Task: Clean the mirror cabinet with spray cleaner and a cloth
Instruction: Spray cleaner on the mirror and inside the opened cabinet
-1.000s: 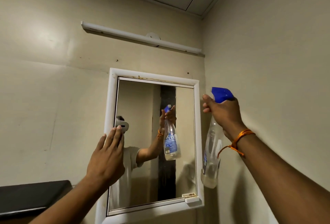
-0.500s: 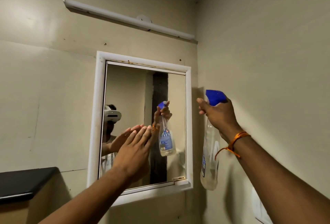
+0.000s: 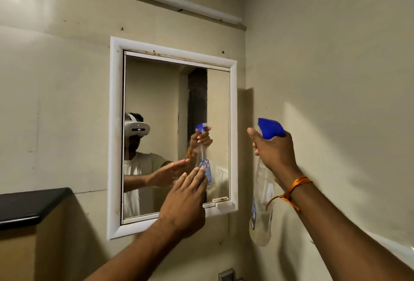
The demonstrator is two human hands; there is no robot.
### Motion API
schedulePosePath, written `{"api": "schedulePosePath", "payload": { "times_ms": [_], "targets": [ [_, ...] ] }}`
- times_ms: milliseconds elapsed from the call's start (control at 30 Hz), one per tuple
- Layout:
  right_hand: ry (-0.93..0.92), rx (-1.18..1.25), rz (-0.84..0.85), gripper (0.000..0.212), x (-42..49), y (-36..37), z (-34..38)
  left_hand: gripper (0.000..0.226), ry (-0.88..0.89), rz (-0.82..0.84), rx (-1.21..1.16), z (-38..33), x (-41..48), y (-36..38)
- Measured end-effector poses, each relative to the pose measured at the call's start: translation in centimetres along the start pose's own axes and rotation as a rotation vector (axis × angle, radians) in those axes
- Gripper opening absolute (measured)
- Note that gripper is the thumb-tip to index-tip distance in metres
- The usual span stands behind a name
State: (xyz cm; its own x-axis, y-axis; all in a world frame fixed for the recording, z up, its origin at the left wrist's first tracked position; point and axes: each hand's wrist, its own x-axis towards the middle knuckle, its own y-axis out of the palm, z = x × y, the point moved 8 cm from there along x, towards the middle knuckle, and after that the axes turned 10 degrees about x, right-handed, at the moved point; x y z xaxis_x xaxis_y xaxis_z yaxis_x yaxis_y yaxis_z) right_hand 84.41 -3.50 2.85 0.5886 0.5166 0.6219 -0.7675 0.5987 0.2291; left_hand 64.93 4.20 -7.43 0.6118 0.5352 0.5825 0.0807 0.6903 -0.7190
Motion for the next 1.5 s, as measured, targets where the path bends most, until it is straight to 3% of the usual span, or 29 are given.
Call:
{"api": "schedulePosePath", "payload": {
  "times_ms": [700,833,1033,1200,1333,1500],
  "targets": [
    [0.116,-0.08,-0.025,0.04,-5.9,-2.5,-9.3,0.076,-0.002,0.14,-0.031,-0.6,-3.2,5.8],
    [0.093,-0.093,0.013,0.052,-6.9,-2.5,-10.1,0.077,0.002,0.151,-0.037,-0.7,-3.4,5.8],
    [0.162,-0.088,-0.076,0.04,-9.2,-4.0,-12.4,0.079,0.01,0.158,-0.036,-1.5,-4.1,6.4],
    [0.168,-0.114,0.03,0.05,-10.6,-4.3,-13.5,0.077,0.018,0.166,-0.035,-2.3,-4.6,6.7],
    [0.229,-0.1,0.012,0.035,-12.2,-4.8,-15.0,0.076,0.015,0.166,-0.041,-3.0,-5.1,6.9],
    [0.22,-0.103,0.009,0.04,-13.3,-5.4,-16.2,0.076,0.025,0.176,-0.057,-3.5,-5.6,7.2]
  ]
}}
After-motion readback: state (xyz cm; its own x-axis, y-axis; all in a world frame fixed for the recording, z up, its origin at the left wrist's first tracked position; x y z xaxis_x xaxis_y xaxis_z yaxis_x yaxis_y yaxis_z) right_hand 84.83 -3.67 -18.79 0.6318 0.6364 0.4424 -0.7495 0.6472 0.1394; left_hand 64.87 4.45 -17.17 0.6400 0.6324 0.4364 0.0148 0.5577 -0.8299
